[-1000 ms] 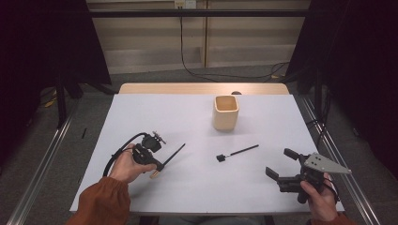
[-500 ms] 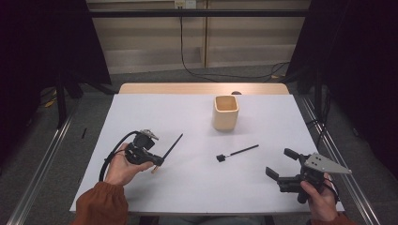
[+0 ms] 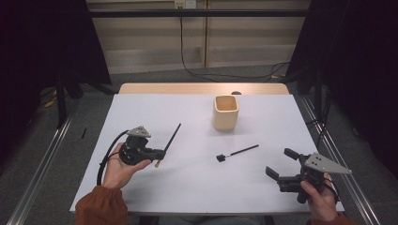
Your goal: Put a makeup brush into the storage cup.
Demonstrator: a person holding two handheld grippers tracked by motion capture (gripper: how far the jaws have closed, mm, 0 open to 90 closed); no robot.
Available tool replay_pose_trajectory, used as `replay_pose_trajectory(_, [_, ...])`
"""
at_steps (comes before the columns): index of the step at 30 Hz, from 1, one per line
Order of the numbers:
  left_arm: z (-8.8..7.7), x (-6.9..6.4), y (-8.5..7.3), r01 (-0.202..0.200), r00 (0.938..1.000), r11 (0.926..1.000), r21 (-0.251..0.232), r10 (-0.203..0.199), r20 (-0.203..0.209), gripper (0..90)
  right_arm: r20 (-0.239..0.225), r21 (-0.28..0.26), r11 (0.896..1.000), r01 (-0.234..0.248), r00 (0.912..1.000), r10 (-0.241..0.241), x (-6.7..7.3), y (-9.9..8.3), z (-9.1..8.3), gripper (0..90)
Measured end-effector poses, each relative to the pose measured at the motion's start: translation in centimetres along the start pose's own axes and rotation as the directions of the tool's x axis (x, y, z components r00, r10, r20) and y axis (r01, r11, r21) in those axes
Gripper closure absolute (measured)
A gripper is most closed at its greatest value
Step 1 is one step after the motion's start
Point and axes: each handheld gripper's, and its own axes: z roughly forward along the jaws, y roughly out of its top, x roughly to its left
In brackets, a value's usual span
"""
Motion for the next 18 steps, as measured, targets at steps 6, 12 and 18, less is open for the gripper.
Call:
replay_pose_trajectory(6, [-0.8, -0.1, 0.1, -0.006, 1.0000, 0.9967, -0.081, 0.006, 0.006, 84.5, 0.000, -0.005, 1.000, -0.003, 1.0000, 0.003, 0.0, 0.0, 0.0, 0.0])
replay_pose_trajectory(12, [-1.8, -0.2, 0.3, -0.027, 0.9995, 0.9786, -0.204, 0.030, 0.011, 84.5, 0.003, -0.005, 1.000, -0.003, 1.0000, 0.003, 0.0, 0.0, 0.0, 0.0])
replay_pose_trajectory(18, [-2.8, -0.2, 0.2, -0.026, 0.9996, 0.9537, -0.299, 0.028, 0.001, 84.5, 0.002, -0.011, 1.000, -0.006, 1.0000, 0.006, 0.0, 0.0, -0.1, 0.0])
